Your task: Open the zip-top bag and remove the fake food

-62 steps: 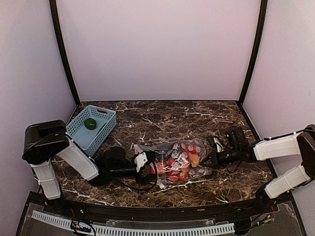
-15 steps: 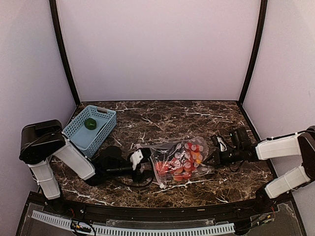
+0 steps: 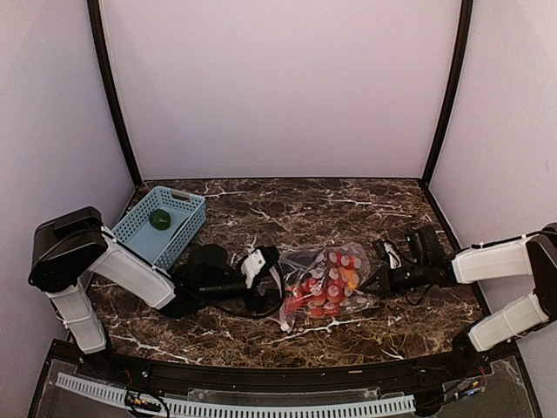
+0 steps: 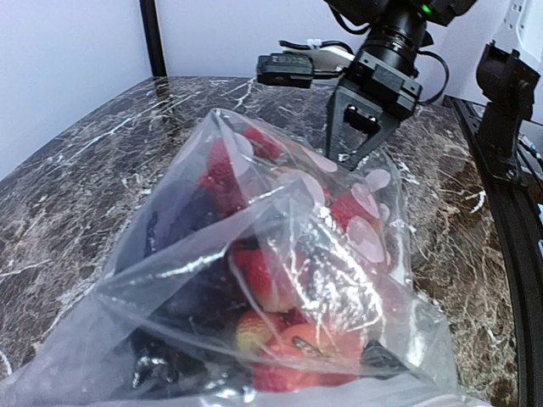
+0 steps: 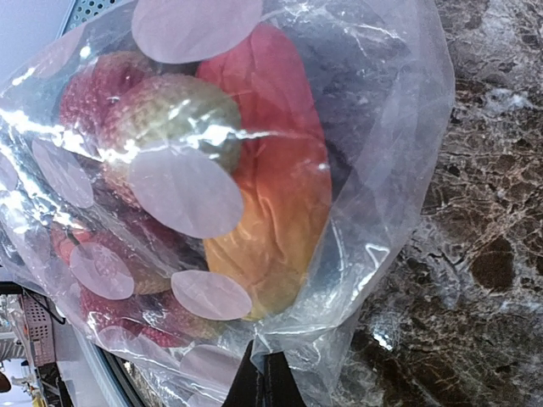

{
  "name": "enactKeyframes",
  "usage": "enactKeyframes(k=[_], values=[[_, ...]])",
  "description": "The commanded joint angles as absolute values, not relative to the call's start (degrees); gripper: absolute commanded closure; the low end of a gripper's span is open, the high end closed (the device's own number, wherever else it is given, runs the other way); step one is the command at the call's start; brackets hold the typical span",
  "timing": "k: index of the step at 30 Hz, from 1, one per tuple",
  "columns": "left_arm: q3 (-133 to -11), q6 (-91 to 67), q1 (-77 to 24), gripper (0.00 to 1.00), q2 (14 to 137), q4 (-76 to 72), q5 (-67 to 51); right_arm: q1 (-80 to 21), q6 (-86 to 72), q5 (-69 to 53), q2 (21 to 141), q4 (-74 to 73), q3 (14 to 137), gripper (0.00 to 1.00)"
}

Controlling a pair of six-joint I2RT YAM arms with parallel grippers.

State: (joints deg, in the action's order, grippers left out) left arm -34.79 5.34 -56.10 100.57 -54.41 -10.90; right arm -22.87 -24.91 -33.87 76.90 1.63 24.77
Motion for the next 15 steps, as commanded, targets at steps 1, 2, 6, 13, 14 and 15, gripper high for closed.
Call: enactKeyframes(k=[1,2,6,13,14,15], values=[[-37.0,6.4,-58.1,0.27,101.6,-50.3,-14.1,-22.6,-25.0,-34.4,76.6,2.2,23.5,1.0],[-37.6,6.9,-58.3,0.26,102.4,-50.0,-13.8,-22.6,-25.0,-34.4,76.5,2.3,23.4,1.0],[-39.1,7.5,-58.8,0.21,105.3,-48.8,-14.0,-22.6,-25.3,-34.5,76.2,2.4,22.8,1.0],[-41.2,7.6,-58.8,0.19,110.8,-46.8,-12.1,-22.6,-25.3,-34.2,75.7,2.4,22.3,1.0],[-41.3,7.8,-58.8,0.19,111.5,-46.7,-11.6,-22.6,-25.2,-34.2,75.8,2.4,22.2,1.0],[-41.3,7.8,-58.8,0.2,111.8,-46.7,-11.2,-22.6,-25.3,-34.2,75.8,2.4,22.2,1.0]])
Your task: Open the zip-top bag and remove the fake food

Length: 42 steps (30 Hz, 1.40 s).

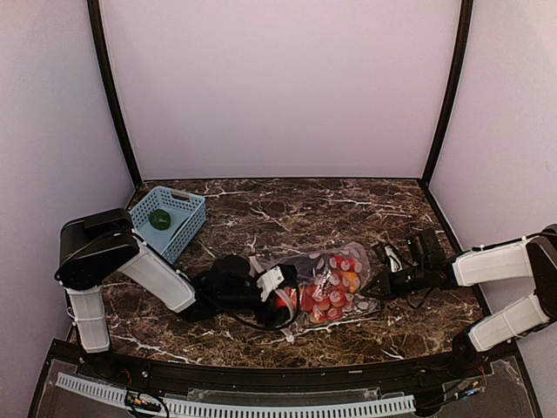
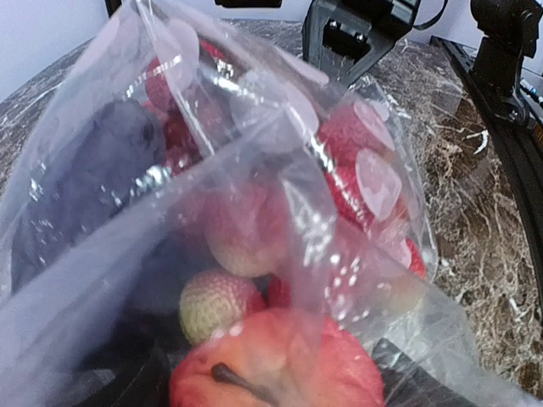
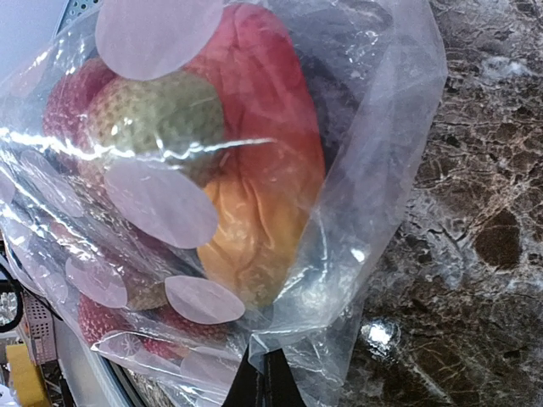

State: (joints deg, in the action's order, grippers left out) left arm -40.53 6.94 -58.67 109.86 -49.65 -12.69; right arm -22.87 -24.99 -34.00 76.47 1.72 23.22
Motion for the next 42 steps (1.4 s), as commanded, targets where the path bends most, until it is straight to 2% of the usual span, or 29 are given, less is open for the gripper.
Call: enactKeyframes(k=[1,3,10,15,19,25,30,35,42], values=[[-41.3,7.8,-58.8,0.21,112.2,-46.8,-10.5,-22.6,-25.3,-34.2,75.9,2.5,22.2,1.0],[-40.9,7.6,-58.7,0.24,112.3,-47.3,-10.2,-22.6,-25.2,-34.2,76.1,2.5,22.3,1.0],[-32.9,5.0,-58.0,0.44,106.0,-55.0,-9.2,-22.6,-25.1,-33.5,75.6,2.3,22.2,1.0],[-28.0,3.5,-57.5,0.46,100.9,-58.3,-8.8,-22.6,-25.4,-32.8,75.6,2.4,22.4,1.0],[-26.0,2.5,-56.8,0.43,98.1,-57.6,-8.6,-22.5,-25.7,-31.9,75.4,2.2,22.4,1.0],[-20.9,-2.3,-55.8,0.44,91.2,-55.5,-7.5,-22.2,-26.3,-30.6,74.2,2.0,22.3,1.0],[-18.4,-7.9,-52.2,0.45,76.3,-44.3,-2.2,-22.2,-25.9,-30.9,74.5,2.2,22.8,1.0],[-25.3,-12.8,-42.7,0.45,63.9,-25.2,1.6,-22.2,-24.5,-30.9,74.6,1.7,24.2,1.0],[-33.4,-20.2,-25.7,0.46,61.8,-11.3,4.7,-22.2,-24.0,-31.2,74.8,1.6,25.3,1.0]])
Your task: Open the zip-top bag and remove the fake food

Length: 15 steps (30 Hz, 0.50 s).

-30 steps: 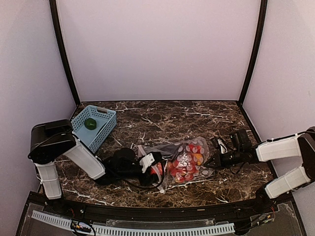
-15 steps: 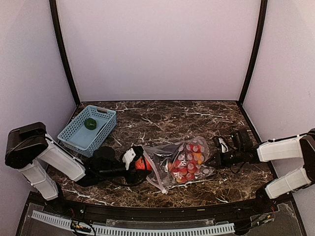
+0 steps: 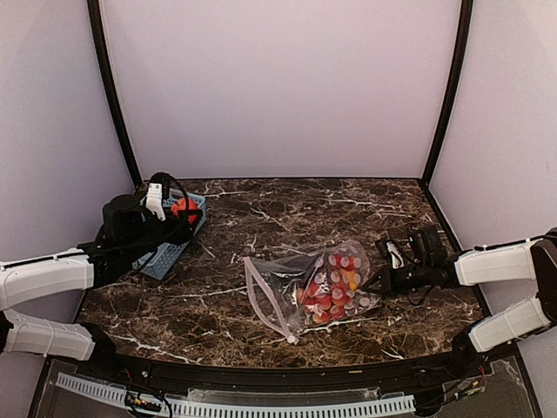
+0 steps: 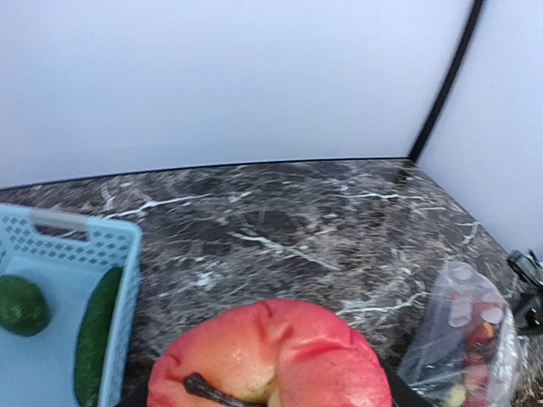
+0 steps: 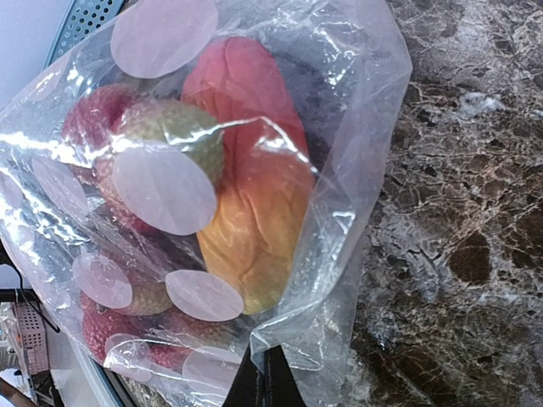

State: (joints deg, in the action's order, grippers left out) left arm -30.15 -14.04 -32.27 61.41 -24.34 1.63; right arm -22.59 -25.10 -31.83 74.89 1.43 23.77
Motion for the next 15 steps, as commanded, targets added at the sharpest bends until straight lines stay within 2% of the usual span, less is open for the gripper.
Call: enactKeyframes(k=[1,7,15], values=[[-34.0,-21.3,-24.5,0.46,62.4,-10.6,5.4,-22.2,-23.8,-31.3,74.8,1.6,25.4,1.0],[-42.7,-23.7,-13.1,0.45,70.8,-3.3,4.9,-22.2,-23.6,-31.7,75.5,2.3,25.4,1.0],[-56.0,-21.1,-9.8,0.43,91.3,-0.8,6.1,-22.2,-23.6,-32.4,76.4,2.7,26.0,1.0]])
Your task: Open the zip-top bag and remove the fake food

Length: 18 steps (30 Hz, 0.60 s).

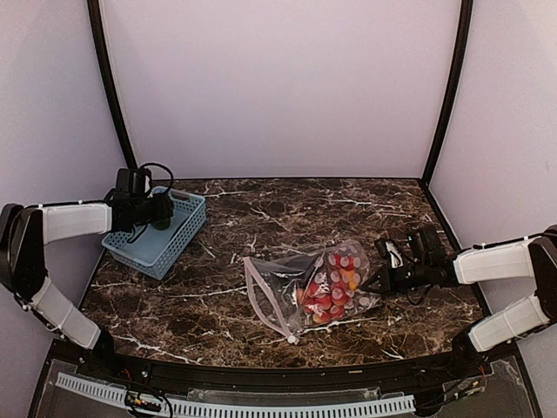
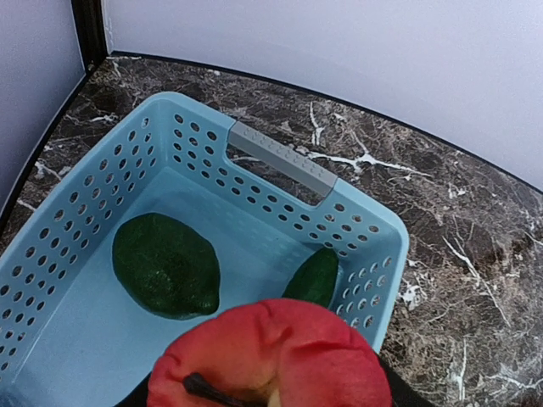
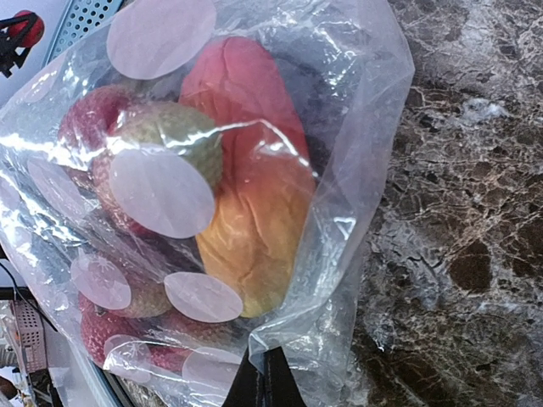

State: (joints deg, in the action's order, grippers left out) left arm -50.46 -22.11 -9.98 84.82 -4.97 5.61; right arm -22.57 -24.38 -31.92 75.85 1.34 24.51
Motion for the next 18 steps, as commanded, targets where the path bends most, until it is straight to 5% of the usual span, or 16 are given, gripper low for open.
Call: enactKeyframes(k=[1,8,18], values=[[-56.9,-21.0,-9.8,0.42,93.8,-1.3,6.2,-22.2,-23.6,-32.4,76.4,2.7,26.1,1.0],[-62.7,-20.0,-9.8,0.38,102.4,-1.6,6.4,-22.2,-23.6,-32.9,76.6,2.7,26.4,1.0],[-62.0,-18.9,-9.9,0.14,99.5,-2.9,5.1,-22.2,-23.5,-33.1,77.2,2.8,26.7,1.0]])
